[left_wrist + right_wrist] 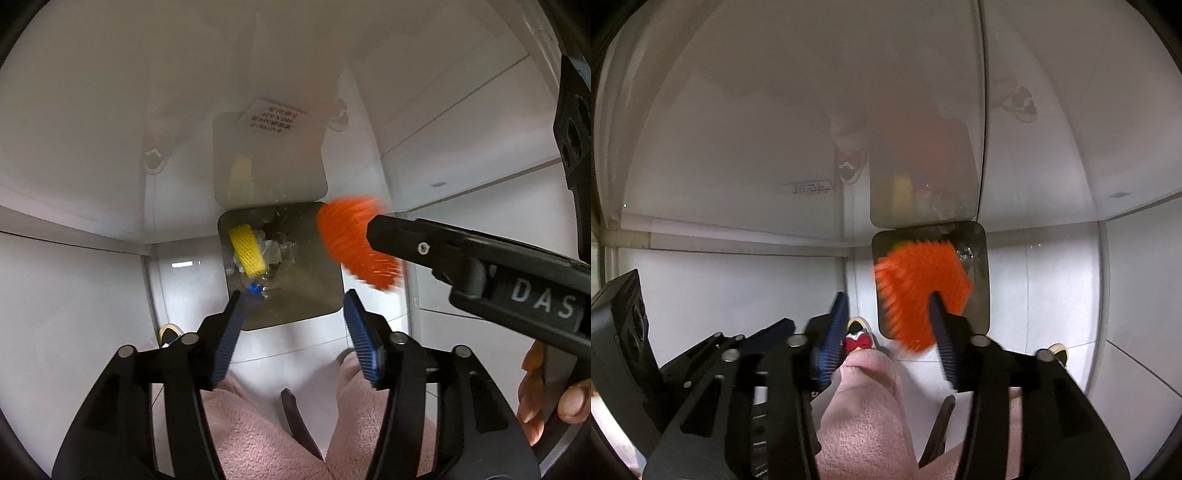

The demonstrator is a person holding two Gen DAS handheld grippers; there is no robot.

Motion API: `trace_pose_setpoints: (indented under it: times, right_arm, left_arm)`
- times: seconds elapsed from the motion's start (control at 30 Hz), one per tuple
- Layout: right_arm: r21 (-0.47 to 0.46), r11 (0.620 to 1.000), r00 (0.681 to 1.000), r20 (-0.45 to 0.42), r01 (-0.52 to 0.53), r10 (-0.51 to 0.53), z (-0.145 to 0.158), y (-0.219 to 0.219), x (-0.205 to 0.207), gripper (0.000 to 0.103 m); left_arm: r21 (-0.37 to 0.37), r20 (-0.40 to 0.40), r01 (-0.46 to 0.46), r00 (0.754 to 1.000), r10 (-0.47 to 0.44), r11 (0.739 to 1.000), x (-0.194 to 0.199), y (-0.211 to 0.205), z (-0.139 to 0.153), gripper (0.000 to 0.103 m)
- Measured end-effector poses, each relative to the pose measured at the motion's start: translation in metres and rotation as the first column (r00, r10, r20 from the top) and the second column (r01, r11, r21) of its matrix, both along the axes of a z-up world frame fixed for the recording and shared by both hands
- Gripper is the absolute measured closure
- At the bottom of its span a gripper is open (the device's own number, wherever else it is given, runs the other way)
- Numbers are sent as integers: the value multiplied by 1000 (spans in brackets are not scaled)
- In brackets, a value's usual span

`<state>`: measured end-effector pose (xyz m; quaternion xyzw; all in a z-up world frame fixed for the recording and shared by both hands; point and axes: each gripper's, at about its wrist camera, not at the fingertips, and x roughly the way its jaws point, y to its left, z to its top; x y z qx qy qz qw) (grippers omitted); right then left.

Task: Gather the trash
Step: 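Lower both tools over the bin and open them to drop the foam nets, then raise both tools back over the counter toward the yellow bag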

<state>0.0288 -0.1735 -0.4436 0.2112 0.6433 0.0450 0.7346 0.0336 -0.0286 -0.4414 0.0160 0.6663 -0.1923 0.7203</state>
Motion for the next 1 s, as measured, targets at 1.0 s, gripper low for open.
trace_pose_setpoints:
  times: [1.0]
  right_arm:
    - [-191,979,903,429,76,14,239,-61,-20,6]
  left_arm:
    - [-33,314,-12,949,22,999,12,17,205,12]
